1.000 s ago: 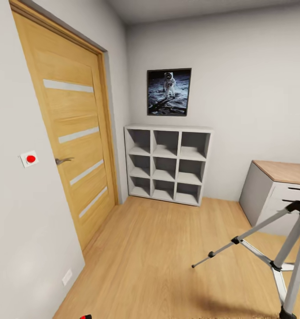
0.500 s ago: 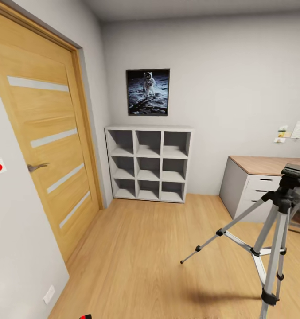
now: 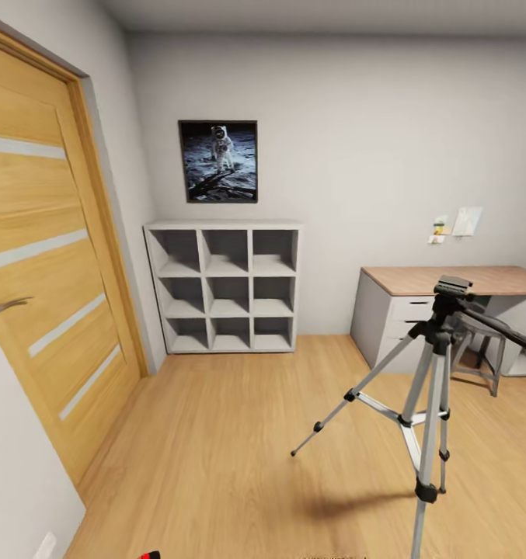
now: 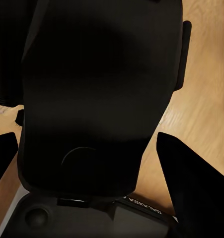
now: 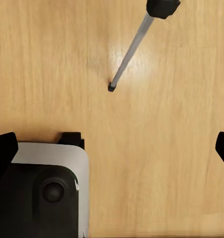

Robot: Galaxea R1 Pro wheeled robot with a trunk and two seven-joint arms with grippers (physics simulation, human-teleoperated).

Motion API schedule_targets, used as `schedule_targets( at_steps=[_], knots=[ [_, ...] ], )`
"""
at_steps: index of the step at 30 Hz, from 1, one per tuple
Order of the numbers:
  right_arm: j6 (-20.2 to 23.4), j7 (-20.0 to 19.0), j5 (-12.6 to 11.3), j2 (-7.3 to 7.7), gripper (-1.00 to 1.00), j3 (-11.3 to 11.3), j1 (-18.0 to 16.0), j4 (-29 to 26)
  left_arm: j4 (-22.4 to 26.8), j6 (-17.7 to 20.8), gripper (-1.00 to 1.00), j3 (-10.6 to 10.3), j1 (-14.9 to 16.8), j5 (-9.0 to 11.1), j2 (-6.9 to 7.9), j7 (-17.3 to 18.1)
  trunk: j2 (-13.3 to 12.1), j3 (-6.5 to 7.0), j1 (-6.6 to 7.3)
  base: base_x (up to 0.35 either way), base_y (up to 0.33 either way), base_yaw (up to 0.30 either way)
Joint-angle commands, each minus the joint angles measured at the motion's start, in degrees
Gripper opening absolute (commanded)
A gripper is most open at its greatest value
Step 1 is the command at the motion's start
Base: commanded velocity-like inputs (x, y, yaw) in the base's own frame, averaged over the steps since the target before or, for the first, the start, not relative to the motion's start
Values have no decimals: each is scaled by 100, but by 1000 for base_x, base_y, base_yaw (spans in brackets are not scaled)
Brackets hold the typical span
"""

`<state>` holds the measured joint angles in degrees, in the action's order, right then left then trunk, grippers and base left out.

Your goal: Attach the digital camera to the camera tripod in the bedroom.

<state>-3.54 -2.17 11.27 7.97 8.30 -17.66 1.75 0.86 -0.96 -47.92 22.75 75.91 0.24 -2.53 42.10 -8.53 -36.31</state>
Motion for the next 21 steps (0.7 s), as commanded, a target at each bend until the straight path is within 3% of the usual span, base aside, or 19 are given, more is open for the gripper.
schedule_targets(
  at_steps=[1,21],
  knots=[
    [-33,-12,51,3,100,49,-10,19,10,-10,-100,-51,1,38,2,-28,7,-9,-1,0,0,-292],
    [-33,-12,51,2,100,53,-10,19,10,-13,-100,-51,1,38,2,-43,7,-9,-1,15,0,-292]
  ],
)
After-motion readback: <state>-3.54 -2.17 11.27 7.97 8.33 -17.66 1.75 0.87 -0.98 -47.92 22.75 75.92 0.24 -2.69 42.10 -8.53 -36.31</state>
